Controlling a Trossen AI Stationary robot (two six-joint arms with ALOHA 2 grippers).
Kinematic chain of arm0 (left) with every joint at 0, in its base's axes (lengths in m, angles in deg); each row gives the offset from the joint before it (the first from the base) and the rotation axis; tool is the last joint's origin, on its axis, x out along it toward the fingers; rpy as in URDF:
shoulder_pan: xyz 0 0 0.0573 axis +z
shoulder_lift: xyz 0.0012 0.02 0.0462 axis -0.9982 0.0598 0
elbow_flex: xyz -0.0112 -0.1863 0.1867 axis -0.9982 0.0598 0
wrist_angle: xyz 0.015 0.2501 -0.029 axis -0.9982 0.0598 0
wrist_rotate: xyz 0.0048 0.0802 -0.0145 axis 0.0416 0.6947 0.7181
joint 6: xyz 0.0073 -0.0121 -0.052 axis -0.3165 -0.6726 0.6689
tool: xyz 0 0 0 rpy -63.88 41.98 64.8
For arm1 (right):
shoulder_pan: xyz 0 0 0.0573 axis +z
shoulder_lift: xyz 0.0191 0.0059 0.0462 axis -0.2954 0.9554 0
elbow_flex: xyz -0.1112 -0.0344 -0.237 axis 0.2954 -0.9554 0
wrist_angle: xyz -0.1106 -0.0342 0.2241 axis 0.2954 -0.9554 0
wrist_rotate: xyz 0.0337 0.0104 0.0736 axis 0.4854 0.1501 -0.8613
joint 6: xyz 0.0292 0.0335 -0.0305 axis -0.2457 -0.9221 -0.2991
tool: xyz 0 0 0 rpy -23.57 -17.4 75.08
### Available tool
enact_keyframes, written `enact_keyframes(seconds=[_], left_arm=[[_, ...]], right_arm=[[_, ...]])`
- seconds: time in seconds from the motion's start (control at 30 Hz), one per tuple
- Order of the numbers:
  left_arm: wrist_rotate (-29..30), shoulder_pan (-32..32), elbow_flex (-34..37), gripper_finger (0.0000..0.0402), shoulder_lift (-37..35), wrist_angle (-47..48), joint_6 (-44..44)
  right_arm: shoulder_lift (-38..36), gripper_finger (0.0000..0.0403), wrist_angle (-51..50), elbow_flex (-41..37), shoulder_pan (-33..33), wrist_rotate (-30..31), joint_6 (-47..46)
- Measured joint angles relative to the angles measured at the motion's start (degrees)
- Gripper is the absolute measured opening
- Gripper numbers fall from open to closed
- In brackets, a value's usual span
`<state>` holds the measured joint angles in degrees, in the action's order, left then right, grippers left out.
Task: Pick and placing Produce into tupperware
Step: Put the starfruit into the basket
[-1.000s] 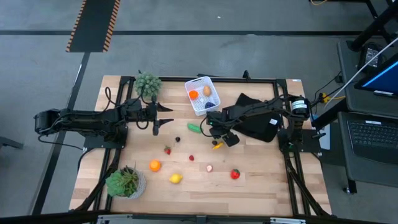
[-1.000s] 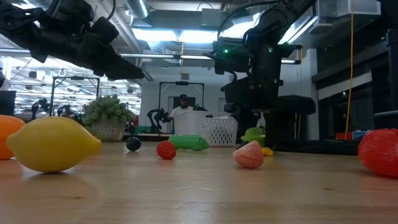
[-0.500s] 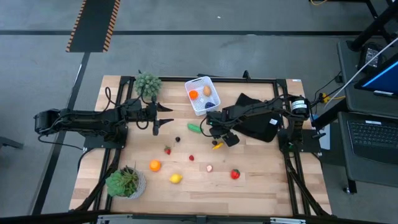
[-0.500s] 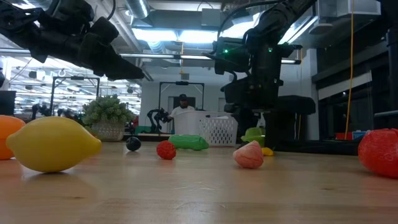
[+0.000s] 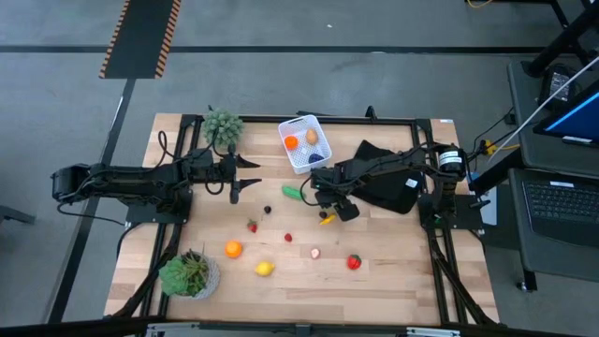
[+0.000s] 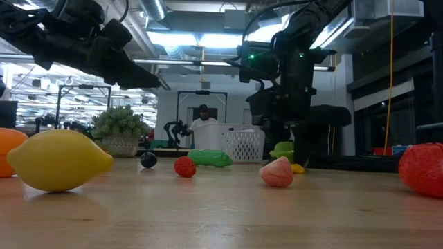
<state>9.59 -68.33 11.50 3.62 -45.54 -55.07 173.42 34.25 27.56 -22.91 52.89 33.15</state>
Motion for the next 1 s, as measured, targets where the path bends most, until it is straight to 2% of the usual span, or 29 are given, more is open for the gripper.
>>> enact_keyframes(seconds=[0.6,0.77,1.0], left_arm=[[0.0,-0.02,0.0,0.0206,0.0,0.0,0.02],[-0.02,-0.02,0.0,0.0206,0.0,-0.04,0.09],[0.0,0.13,0.0,0.0206,0.0,0.13,-0.28]], right_arm=[[0.1,0.0234,-0.85,5.33,0.03,-0.63,-5.88],[-2.25,0.0234,-2.17,7.61,-0.1,-1.5,-6.62],[-9.43,0.0234,-2.78,8.98,-3.13,-1.74,-7.43]])
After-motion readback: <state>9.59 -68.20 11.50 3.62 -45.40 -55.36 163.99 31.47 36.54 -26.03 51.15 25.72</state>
